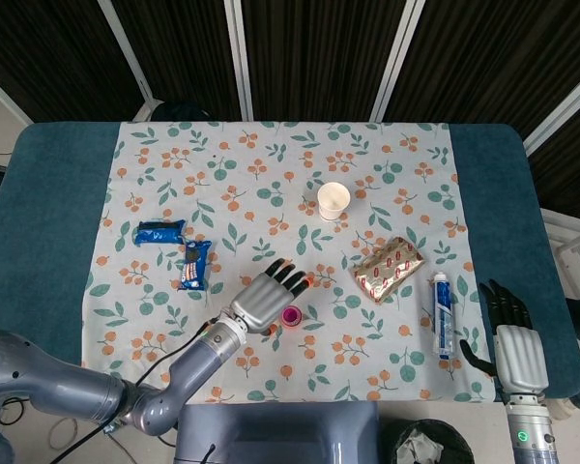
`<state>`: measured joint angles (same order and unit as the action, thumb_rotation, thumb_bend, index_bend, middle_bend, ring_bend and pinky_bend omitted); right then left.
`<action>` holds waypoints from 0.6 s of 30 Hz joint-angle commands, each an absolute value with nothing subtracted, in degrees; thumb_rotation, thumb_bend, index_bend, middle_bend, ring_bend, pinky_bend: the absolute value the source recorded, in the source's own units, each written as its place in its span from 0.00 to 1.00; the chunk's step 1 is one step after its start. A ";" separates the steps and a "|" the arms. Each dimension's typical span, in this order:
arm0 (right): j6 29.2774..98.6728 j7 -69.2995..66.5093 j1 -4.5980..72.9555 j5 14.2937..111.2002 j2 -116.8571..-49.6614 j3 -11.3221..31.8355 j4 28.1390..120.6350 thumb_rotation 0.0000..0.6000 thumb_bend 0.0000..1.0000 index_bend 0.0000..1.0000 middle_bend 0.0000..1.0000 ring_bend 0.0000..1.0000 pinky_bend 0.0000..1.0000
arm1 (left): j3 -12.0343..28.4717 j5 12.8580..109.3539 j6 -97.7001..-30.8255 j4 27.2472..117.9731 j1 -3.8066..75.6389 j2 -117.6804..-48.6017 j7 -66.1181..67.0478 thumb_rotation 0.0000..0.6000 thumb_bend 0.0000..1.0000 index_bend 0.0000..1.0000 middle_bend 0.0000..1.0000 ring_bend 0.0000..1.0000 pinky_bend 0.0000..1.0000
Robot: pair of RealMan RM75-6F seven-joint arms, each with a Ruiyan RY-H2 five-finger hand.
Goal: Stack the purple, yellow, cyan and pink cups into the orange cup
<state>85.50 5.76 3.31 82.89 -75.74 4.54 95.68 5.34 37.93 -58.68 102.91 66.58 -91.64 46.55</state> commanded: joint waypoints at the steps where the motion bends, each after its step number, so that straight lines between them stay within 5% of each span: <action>1: 85.51 5.70 3.28 82.88 -75.65 4.53 95.66 1.00 0.36 0.02 0.00 0.00 0.10 | 5.66 42.99 -62.16 104.19 64.61 -89.67 44.21 1.00 0.17 0.03 0.04 0.00 0.00; 9: 85.39 5.57 3.49 83.72 -75.38 4.29 95.40 1.00 0.36 0.02 0.00 0.00 0.10 | -1.60 59.75 -81.30 104.05 51.66 -82.30 39.52 1.00 0.17 0.04 0.03 0.00 0.00; 18: 82.64 3.66 5.38 88.89 -72.83 1.80 93.18 1.00 0.36 0.02 0.00 0.00 0.09 | -11.29 70.27 -94.37 94.93 32.19 -75.02 16.18 1.00 0.17 0.08 0.03 0.00 0.00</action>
